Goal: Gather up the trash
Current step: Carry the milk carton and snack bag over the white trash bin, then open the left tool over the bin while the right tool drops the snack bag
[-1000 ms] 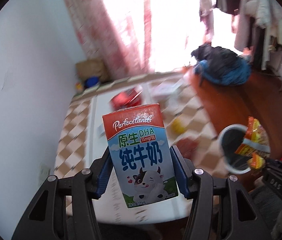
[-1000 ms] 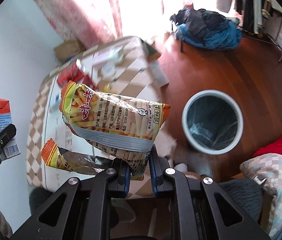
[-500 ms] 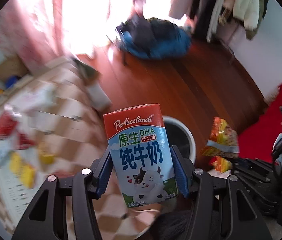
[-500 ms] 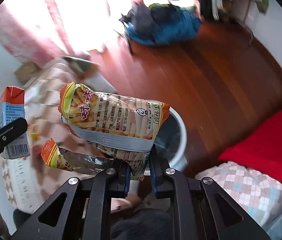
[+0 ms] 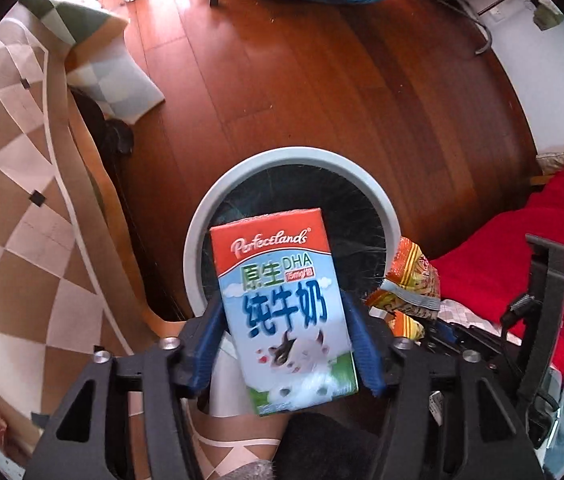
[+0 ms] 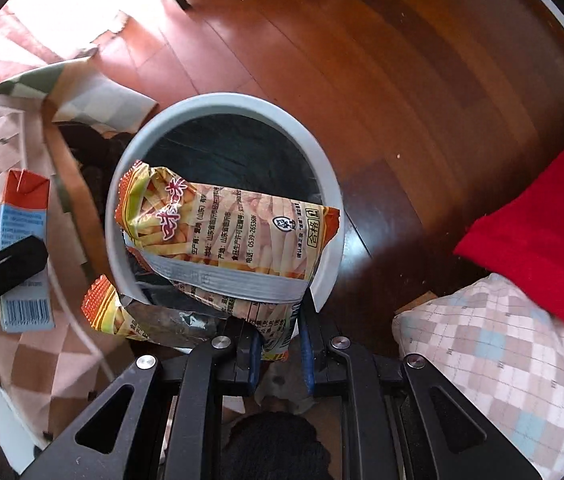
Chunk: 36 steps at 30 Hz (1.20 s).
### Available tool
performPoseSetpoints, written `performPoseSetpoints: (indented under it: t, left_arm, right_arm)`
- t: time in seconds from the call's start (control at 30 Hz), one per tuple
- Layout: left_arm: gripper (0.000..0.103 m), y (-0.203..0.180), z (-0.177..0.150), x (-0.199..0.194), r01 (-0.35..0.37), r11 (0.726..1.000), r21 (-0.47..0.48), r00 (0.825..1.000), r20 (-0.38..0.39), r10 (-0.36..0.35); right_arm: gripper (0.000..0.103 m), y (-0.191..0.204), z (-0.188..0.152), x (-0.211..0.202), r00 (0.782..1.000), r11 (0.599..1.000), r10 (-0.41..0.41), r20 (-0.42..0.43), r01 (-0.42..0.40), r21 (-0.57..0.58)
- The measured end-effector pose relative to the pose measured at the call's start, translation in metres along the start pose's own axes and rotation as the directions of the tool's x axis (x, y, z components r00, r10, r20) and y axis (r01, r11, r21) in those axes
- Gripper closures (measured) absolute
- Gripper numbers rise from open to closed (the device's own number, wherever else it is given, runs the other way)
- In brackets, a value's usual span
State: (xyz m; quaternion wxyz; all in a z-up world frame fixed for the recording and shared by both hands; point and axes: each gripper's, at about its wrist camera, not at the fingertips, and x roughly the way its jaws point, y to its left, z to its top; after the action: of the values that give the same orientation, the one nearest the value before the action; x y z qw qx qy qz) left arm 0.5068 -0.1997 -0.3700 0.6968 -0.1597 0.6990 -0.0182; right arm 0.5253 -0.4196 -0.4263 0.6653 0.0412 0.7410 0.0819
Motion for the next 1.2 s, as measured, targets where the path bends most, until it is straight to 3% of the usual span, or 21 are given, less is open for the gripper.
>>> performPoseSetpoints:
  t: [0.03,0.07,0.13,0.17,0.3,0.4,0.53,0.6,0.9,1.1,1.2]
  left_arm:
    - [0.017,-0.002,-0.001,-0.002,0.001,1.000,-0.008,1.000,-0.001,-0.001]
    - [0.009,0.002,0.000,-0.003,0.004,1.000,-0.019,1.000,0.003,-0.004]
    - [0.008,0.001,-0.001,-0.009,-0.007,1.000,-0.028,1.000,0.012,0.008]
    - [0.008,0.004,-0.001,-0.013,-0.023,0.999,-0.030,0.999,0.021,0.024]
    - [0.008,0.006,-0.007,-0.024,-0.077,0.996,-0.036,0.995,0.062,0.080]
    - [0.008,0.009,-0.013,-0.035,-0.109,0.993,-0.046,0.989,0.091,0.113]
    - [0.008,0.015,-0.019,-0.040,-0.168,0.984,-0.057,0.976,0.129,0.174]
    - [0.008,0.016,-0.025,-0.041,-0.153,0.986,-0.065,0.979,0.127,0.160]
    - [0.008,-0.012,-0.020,-0.017,-0.054,0.998,-0.032,0.995,0.087,0.057]
    - [0.008,-0.011,-0.002,0.026,-0.084,0.996,-0.007,0.996,-0.018,0.084]
    - [0.008,-0.002,0.003,0.034,-0.105,0.994,-0.025,0.994,-0.027,0.104]
  right_arm:
    - [0.084,0.000,0.002,0.004,1.000,1.000,0.004,-0.008,-0.004,0.005]
    - [0.079,0.000,0.004,0.006,1.000,1.000,0.014,-0.015,-0.014,0.010]
    - [0.034,-0.005,0.002,0.007,1.000,0.999,0.025,-0.016,-0.025,0.021]
    - [0.027,-0.005,0.004,0.006,1.000,0.999,0.026,-0.009,-0.025,0.028]
    - [0.021,-0.006,0.002,-0.004,0.999,0.998,0.048,0.013,-0.049,0.043]
    - [0.005,-0.006,-0.002,-0.014,0.998,0.998,0.053,0.025,-0.054,0.042]
    - [0.004,0.003,-0.004,-0.016,0.999,1.000,-0.031,0.032,0.030,0.005]
    - [0.004,0.006,-0.003,-0.013,0.998,0.998,-0.061,0.019,0.061,0.007]
    - [0.004,0.017,-0.008,-0.012,1.000,0.999,-0.022,-0.010,0.021,-0.045]
    - [0.004,0.017,-0.012,-0.018,1.000,0.996,0.015,0.021,-0.013,-0.089]
    - [0.004,0.009,-0.008,-0.021,0.999,0.997,-0.005,0.032,0.008,-0.075]
